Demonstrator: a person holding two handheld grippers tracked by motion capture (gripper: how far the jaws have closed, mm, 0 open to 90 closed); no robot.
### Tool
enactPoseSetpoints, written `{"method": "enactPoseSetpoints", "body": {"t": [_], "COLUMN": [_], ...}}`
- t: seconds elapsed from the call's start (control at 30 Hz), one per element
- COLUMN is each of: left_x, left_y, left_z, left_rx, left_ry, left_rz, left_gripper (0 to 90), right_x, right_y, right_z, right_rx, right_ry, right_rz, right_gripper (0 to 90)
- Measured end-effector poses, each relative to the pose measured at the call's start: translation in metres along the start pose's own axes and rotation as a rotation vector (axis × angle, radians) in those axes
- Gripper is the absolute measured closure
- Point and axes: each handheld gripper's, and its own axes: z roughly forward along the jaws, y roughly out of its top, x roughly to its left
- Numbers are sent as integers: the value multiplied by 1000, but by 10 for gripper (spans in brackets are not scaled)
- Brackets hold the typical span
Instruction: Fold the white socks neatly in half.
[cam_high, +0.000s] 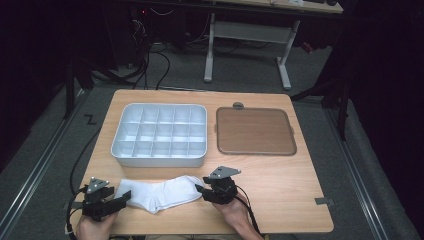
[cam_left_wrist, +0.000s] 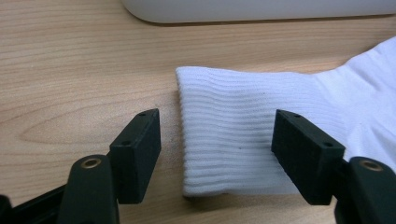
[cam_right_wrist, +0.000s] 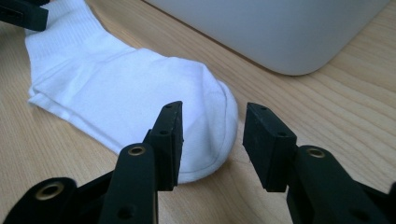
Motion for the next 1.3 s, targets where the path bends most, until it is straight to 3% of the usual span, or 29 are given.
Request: {"method": "enactPoseSetpoints", "body": {"t": [0.23,0.5,0.77,1.07,1.3], "left_x": [0,-2,-4,-6,-10], "left_y": [-4,-6,-7,-5,-3], "left_z": [3,4,4,5,5], "left_rx": [16,17,25,40,43], "left_ry": [3,-6,-18,-50,-75], "left_rz": [16,45,57,29,28], "left_gripper": [368,478,581,711,748], "right_x": [-1,-3,-1,-1,-2], "right_y": [-2,-6,-7,-7,-6], "right_z": [8,12,12,11,5], "right_rx": [43,82,77,63,49], "right_ry": [6,7,-3,1,3], "right_rz": [-6,-12,-30,-31,-24], "right_gripper": [671,785,848,859,860]}}
